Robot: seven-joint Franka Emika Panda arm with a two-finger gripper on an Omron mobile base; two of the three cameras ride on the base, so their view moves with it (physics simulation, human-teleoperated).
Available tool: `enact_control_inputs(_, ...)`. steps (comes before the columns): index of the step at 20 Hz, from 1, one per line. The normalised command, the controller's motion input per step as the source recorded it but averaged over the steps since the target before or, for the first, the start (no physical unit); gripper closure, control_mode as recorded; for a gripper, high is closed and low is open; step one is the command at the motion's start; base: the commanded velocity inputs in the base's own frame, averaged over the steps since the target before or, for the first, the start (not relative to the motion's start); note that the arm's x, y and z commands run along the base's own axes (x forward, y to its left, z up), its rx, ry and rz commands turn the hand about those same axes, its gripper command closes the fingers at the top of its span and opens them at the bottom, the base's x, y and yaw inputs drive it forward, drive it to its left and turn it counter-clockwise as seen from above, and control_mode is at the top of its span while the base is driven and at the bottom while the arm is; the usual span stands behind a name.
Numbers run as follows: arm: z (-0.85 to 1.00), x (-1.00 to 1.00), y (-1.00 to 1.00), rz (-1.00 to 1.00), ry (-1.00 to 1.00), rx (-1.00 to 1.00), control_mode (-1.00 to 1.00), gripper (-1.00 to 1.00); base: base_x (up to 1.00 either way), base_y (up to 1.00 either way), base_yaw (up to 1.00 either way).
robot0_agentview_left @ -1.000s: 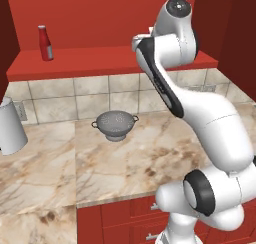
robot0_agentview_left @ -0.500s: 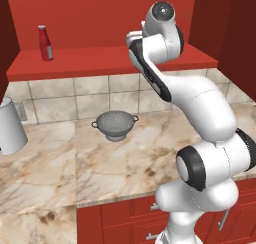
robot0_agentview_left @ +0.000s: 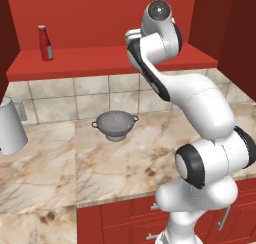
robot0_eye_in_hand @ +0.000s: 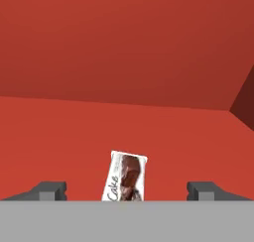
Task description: Pick the honey bottle and bar from the counter and place them in the cabinets closest to them.
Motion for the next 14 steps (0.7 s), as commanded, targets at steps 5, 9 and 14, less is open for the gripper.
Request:
enact_control_inputs(5,-0.05,-0.89,0.22,0.00,-0.05,-0.06,-1.00,-1.00,0.00,0.00,0.00)
enact_control_inputs(9,-0.43,-1.00,0.18,0.00,-0.11,-0.06,-1.00,-1.00,0.00,0.00,0.00)
enact_control_inputs(14,-0.75,-1.00,0.01,0.00,-0.08,-0.05,-1.00,-1.00,0.00,0.00,0.00)
